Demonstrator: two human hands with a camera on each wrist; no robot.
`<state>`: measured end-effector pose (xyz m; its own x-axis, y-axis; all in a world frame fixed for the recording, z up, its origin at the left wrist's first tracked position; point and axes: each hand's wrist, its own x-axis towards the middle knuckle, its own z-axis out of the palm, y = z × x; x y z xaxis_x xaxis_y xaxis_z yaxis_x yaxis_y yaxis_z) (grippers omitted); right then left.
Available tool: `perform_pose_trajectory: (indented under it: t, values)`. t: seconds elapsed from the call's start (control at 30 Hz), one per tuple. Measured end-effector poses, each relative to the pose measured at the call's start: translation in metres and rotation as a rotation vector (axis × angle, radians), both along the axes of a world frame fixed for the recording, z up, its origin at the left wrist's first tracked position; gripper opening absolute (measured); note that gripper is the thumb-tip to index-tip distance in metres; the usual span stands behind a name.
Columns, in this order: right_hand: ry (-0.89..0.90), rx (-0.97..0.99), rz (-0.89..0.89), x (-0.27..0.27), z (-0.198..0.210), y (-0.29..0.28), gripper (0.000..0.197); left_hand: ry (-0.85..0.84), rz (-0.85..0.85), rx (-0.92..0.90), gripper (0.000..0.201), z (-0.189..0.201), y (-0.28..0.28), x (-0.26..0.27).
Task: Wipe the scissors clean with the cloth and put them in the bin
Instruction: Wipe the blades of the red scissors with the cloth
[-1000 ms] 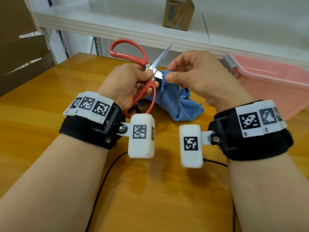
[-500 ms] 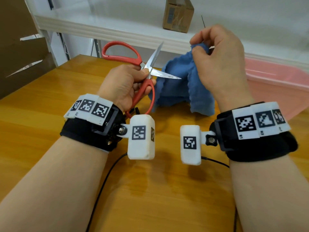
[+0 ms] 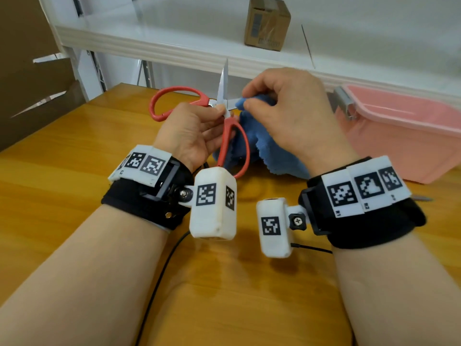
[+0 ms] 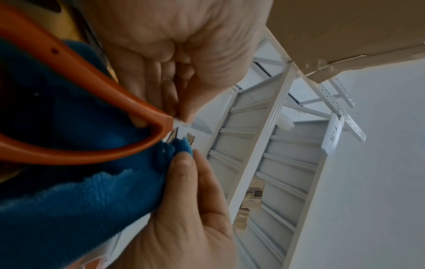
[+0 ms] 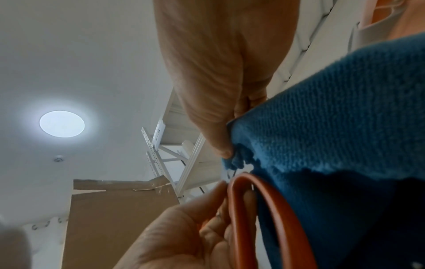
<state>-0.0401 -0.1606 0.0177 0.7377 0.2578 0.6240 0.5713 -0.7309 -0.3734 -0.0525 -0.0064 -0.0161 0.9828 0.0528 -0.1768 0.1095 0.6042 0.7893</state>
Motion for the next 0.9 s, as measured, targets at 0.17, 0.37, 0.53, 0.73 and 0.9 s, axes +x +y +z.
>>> perform_pose_trajectory:
  t: [0.17, 0.37, 0.53, 0.73, 0.9]
  values:
    - [-0.003, -0.033, -0.018, 0.002, -0.002, 0.003, 0.012, -0.062, -0.068, 0.045, 0.009, -0.002, -0.003, -0.002]
    - [0.002, 0.004, 0.017, -0.001, -0.010, 0.007, 0.012, -0.095, -0.148, 0.105, 0.012, -0.003, -0.010, -0.005]
    - [-0.016, 0.042, -0.065, 0.004, -0.014, 0.001, 0.021, -0.101, -0.128, 0.088, 0.008, -0.003, -0.012, -0.003]
    - [0.026, 0.075, -0.045, -0.001, -0.012, 0.005, 0.019, -0.121, -0.148, 0.085, 0.016, -0.002, -0.015, -0.006]
    - [0.017, 0.066, -0.142, 0.003, -0.011, -0.001, 0.023, -0.115, -0.116, 0.062, 0.007, -0.002, -0.015, -0.005]
